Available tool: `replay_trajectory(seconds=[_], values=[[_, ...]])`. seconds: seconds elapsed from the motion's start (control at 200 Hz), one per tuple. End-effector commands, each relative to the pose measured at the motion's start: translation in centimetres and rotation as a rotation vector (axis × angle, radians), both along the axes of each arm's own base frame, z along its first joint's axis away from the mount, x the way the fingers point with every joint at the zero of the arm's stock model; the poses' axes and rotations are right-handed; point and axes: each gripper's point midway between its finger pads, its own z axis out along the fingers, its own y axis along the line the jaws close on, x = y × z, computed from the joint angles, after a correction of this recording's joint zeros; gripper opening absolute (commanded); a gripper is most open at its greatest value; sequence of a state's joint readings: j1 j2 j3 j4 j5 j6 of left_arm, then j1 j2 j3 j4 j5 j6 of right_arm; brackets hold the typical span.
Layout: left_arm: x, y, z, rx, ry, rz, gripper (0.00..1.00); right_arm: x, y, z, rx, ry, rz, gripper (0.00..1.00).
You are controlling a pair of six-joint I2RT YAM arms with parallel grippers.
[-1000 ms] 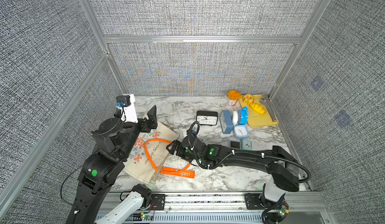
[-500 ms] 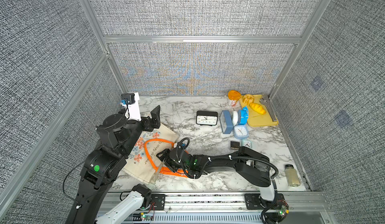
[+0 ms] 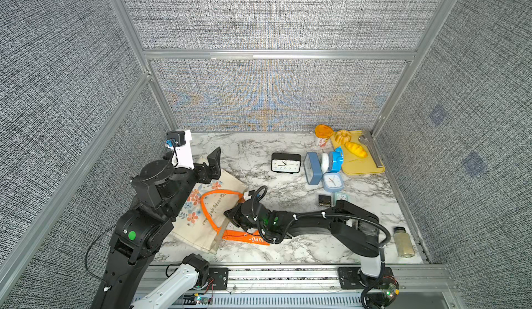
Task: Take the alarm clock out of the canvas bag
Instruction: Move the canvas bag to the center of the board.
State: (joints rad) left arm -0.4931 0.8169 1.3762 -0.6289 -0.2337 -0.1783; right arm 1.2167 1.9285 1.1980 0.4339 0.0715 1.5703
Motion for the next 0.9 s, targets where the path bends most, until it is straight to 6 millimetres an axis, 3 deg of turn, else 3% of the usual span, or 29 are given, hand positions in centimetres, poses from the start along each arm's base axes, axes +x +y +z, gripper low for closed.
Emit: replay_trajectory(seconds=[0.0, 0.12, 0.255, 0.535, 0.75, 0.89], values=[[-0.2, -0.5, 0.1, 0.039, -0.012, -0.038, 0.93, -0.1, -1.2, 3.4, -0.050, -0.126, 0.058, 0.00], [-0.2, -0.6, 0.0, 0.056, -0.016, -0.047, 0.93, -0.7, -4.3, 6.2, -0.139, -0.204, 0.107, 0.00], [-0.2, -0.9, -0.2, 0.067, -0.016, -0.065, 0.93, -0.4, -9.6, 6.3, -0.289, -0.188, 0.145, 0.00], [0.5, -1.6, -0.8, 0.066, -0.003, -0.078, 0.94, -1.2, -19.2, 5.3, -0.434, -0.102, 0.261, 0.00], [1.3, -2.4, -1.7, 0.099, 0.012, -0.104, 0.94, -1.5, -23.6, 1.8, -0.531, -0.040, 0.274, 0.00], [2.0, -2.6, -2.0, 0.122, 0.010, -0.098, 0.94, -0.7, -25.7, 1.4, -0.593, -0.049, 0.227, 0.00]])
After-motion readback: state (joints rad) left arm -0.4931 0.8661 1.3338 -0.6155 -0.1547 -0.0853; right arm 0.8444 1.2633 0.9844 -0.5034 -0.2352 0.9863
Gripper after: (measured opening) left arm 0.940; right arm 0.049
